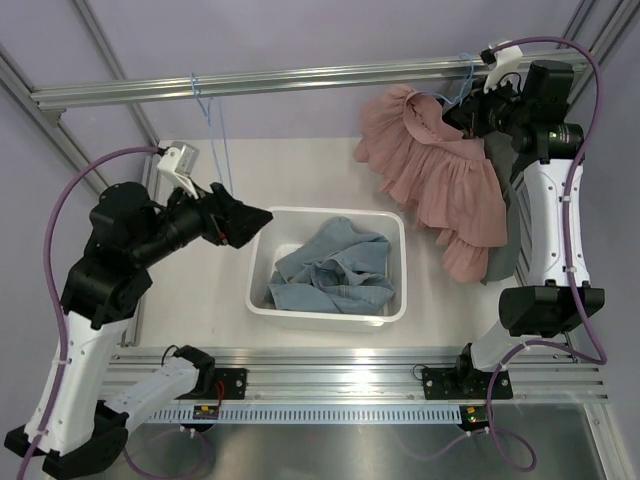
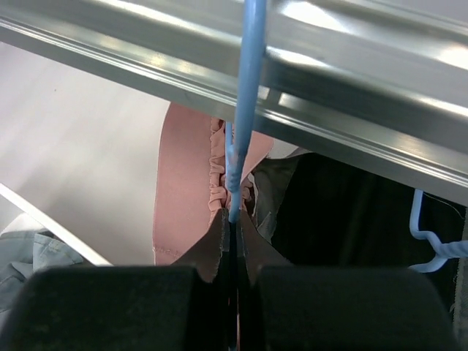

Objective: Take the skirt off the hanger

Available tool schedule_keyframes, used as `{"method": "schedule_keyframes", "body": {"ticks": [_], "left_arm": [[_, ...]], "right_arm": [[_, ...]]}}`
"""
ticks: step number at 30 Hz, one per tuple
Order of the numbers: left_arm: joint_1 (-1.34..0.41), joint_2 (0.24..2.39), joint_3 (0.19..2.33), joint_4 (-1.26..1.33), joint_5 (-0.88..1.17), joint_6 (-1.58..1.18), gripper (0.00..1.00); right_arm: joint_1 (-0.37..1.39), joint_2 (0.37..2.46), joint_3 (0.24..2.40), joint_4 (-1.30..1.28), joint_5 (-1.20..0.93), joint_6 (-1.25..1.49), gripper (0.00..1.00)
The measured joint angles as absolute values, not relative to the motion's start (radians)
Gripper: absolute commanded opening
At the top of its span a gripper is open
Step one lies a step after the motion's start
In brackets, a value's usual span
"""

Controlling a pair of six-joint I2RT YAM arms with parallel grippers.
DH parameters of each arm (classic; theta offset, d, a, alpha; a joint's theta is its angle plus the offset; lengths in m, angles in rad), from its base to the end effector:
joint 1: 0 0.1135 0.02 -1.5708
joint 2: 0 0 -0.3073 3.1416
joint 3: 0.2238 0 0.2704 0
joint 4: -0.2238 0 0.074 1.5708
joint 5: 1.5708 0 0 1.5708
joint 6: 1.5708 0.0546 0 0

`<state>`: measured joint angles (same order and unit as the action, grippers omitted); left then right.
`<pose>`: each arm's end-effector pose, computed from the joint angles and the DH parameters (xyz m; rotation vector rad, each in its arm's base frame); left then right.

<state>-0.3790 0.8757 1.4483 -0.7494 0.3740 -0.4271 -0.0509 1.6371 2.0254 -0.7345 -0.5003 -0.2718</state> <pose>0.1182 -0.0685 0.5208 0.2422 1.8093 -0.9058 0.3772 0.0070 0.5341 -0.5343 1.8037 0.2580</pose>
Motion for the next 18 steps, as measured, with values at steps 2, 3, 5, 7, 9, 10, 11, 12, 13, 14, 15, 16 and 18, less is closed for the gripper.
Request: {"method": "schedule_keyframes", "body": {"ticks": [2,3,5,7,9,10,11,12,13,14,15,16,18], "left_arm": [[-0.467,0.909,1.462,-0.743,0.333,-0.427,0.87],[-0.507,0.927,1.469,-0.739,0.314,-0.427,0.87],[-0.56,0.963,1.484,-0.736,0.277,-0.428,0.86],[-0.608,1.013,1.507,-0.734,0.236,-0.43,0.86],[-0.648,1.061,1.538,-0.732,0.198,-0.43,0.86],[-0.667,1.088,1.559,-0.734,0.182,-0.43,0.86],[-0.684,1.113,1.583,-0.734,0.165,-0.43,0.86],[-0.703,1.138,1.607,-0.732,0.148,-0.43,0.86],[-0.715,1.157,1.625,-0.73,0.137,-0.43,0.86],[-0.728,1.18,1.647,-0.727,0.123,-0.431,0.86],[-0.743,1.203,1.668,-0.722,0.107,-0.432,0.86],[-0.753,1.224,1.683,-0.713,0.094,-0.435,0.87],[-0.772,1.261,1.706,-0.693,0.068,-0.442,0.87]], "right_arm": [[-0.065,1.633,2.025,-0.729,-0.52,-0.261,0.0],[-0.072,1.629,2.025,-0.728,-0.527,-0.253,0.0],[-0.082,1.616,2.026,-0.723,-0.544,-0.24,0.0],[-0.088,1.599,2.027,-0.718,-0.554,-0.228,0.0],[-0.09,1.573,2.027,-0.711,-0.57,-0.219,0.0],[-0.09,1.559,2.027,-0.705,-0.573,-0.215,0.0],[-0.09,1.544,2.027,-0.701,-0.58,-0.213,0.0],[-0.09,1.529,2.027,-0.699,-0.587,-0.212,0.0],[-0.09,1.514,2.025,-0.698,-0.589,-0.213,0.0],[-0.09,1.5,2.019,-0.701,-0.592,-0.213,0.0],[-0.091,1.482,2.007,-0.704,-0.596,-0.214,0.0],[-0.091,1.47,1.998,-0.704,-0.597,-0.215,0.0],[-0.091,1.441,1.964,-0.702,-0.603,-0.223,0.0]]}}
